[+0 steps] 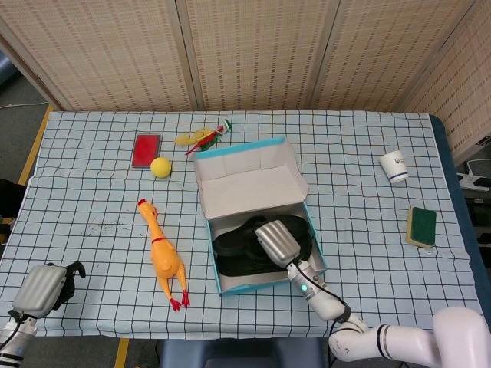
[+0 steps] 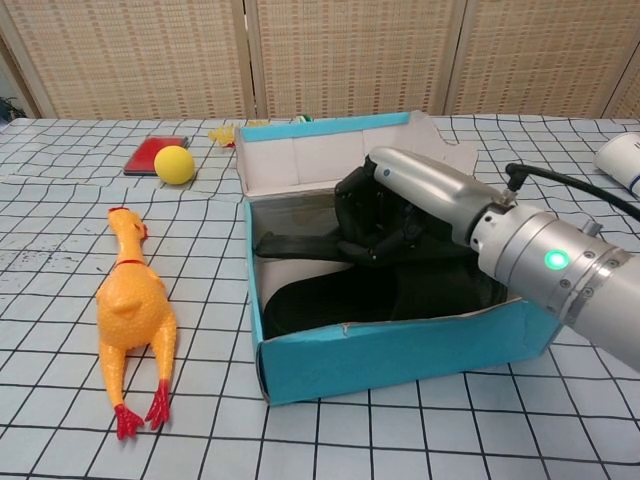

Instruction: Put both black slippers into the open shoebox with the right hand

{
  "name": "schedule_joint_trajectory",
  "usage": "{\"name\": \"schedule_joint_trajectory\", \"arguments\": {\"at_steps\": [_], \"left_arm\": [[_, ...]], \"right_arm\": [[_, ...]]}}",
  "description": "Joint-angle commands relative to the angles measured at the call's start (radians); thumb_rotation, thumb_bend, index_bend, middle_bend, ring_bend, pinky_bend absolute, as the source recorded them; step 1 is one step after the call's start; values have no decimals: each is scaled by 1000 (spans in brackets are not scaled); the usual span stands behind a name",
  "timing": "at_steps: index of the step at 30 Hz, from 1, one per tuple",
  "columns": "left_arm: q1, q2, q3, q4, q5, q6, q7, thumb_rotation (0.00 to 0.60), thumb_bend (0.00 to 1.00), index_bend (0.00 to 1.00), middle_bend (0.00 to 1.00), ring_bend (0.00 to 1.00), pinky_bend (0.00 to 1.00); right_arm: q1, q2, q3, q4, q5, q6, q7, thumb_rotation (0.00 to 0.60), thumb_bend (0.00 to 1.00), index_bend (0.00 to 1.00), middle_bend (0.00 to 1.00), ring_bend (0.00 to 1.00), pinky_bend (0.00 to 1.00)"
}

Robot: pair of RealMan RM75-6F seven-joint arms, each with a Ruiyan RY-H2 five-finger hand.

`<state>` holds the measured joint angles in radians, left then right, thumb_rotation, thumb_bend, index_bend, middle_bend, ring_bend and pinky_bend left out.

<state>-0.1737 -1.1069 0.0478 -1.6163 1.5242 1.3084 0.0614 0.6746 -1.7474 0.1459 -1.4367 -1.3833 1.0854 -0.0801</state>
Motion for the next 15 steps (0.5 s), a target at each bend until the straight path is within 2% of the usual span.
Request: {"name": "schedule_joint_trajectory", "arguments": {"at_steps": [1,15], "left_arm": [[1,0,0,0,1,1,0,600,831,482,586,697,572],[0,3,1,1,3,2,-5,600,831,481,586,698,572]], "right_arm": [[-2,-10,-4,22,1,-3,-3,600,399,738,588,494,570],[4,-51,-12,105,48,-73,-31,600,401,738,588,494,570]]}}
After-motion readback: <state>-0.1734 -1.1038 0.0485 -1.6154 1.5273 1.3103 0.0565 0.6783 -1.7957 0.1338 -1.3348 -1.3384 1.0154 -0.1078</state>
